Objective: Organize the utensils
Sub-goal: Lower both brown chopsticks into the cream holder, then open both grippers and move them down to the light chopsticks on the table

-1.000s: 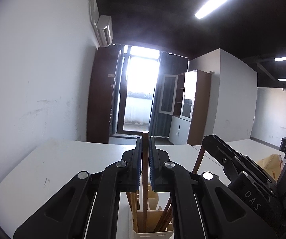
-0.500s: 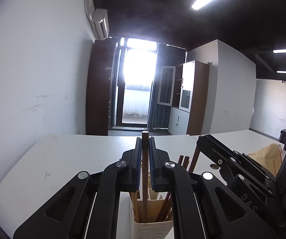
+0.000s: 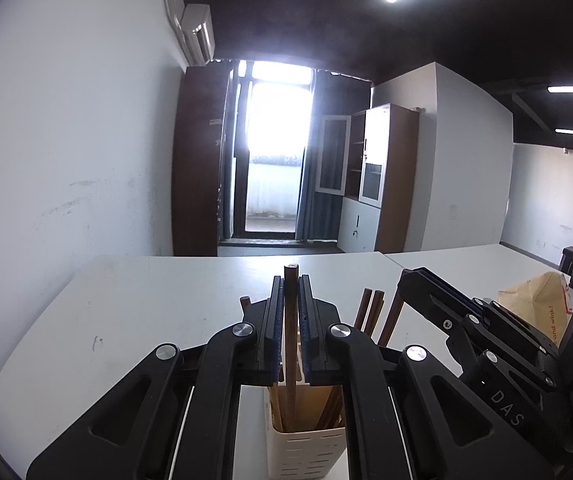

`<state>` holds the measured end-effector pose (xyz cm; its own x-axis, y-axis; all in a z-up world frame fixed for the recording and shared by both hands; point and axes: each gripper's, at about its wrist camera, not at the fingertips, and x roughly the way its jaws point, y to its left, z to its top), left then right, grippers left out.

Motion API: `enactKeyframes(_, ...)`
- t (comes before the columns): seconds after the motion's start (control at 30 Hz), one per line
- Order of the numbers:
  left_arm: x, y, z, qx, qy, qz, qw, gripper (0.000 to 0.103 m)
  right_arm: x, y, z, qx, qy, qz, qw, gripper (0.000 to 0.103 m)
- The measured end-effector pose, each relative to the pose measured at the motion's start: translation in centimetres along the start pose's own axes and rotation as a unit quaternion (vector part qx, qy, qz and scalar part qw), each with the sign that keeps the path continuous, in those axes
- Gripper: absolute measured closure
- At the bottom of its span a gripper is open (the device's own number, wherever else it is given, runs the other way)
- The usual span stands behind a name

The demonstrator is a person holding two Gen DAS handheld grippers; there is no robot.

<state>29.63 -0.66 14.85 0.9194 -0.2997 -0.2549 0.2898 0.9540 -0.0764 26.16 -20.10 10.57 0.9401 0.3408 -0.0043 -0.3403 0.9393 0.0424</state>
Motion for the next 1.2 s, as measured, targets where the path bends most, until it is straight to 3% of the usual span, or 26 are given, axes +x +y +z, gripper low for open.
enactKeyframes(0.17, 0.5, 0.3, 0.0, -0.001, 0.011, 0.002, 0.9999, 0.096, -0.1, -0.3, 0.4, 0.012, 0.0, 0.0, 1.0, 0.094)
enactKeyframes(0.2, 0.3, 0.4, 0.0, -0.004, 0.008, 0.002, 1.0, 0.095, -0.4, -0.3, 0.6, 0.015, -0.005, 0.001, 1.0, 0.092)
enactKeyframes(0.27, -0.5, 0.6, 0.0, -0.009, 0.0, -0.001, 1.0, 0.083, -1.3, -0.6, 1.1, 0.023, -0.022, 0.001, 0.999, 0.077)
enactKeyframes(0.33, -1.5, 0.8, 0.6, -0.016, -0.014, -0.001, 0.9998, 0.043, -2.4, -0.8, 1.5, 0.033, -0.039, -0.002, 0.999, 0.06)
enactKeyframes(0.37, -2.1, 0.9, 0.7, -0.02, -0.023, -0.001, 0.9996, 0.033, -2.9, -1.0, 1.9, 0.038, -0.047, -0.005, 0.998, 0.054)
enactKeyframes(0.4, -2.8, 1.1, 0.9, -0.023, -0.031, 0.0, 0.9992, 0.019, -3.5, -1.2, 2.1, 0.044, -0.055, -0.008, 0.997, 0.041)
enactKeyframes(0.47, -4.2, 1.4, 0.7, -0.026, -0.041, 0.0, 0.9988, 0.008, -4.7, -1.6, 2.5, 0.058, -0.066, -0.011, 0.996, 0.034)
enactKeyframes(0.53, -5.1, 1.6, 0.6, -0.025, -0.037, 0.0, 0.999, 0.006, -5.8, -2.0, 2.3, 0.07, -0.068, -0.016, 0.995, 0.025)
enactKeyframes(0.67, -5.8, 2.3, -1.0, -0.017, -0.003, -0.004, 0.9998, 0.006, -7.4, -3.1, 1.3, 0.094, -0.05, -0.02, 0.994, 0.019)
enactKeyframes(0.83, -4.5, 2.7, -6.8, 0.004, 0.091, -0.001, 0.9958, 0.006, -7.8, -4.5, -2.6, 0.124, 0.028, -0.032, 0.991, 0.017)
enactKeyframes(1.03, -1.6, 2.9, -15.9, -0.029, 0.232, -0.03, 0.9719, 0.006, -7.3, -6.4, -8.8, 0.195, 0.138, -0.052, 0.97, 0.017)
enactKeyframes(1.2, 0.0, 2.6, -21.5, -0.059, 0.295, -0.042, 0.9526, 0.006, -6.6, -5.6, -14.2, 0.193, 0.233, -0.045, 0.952, 0.017)
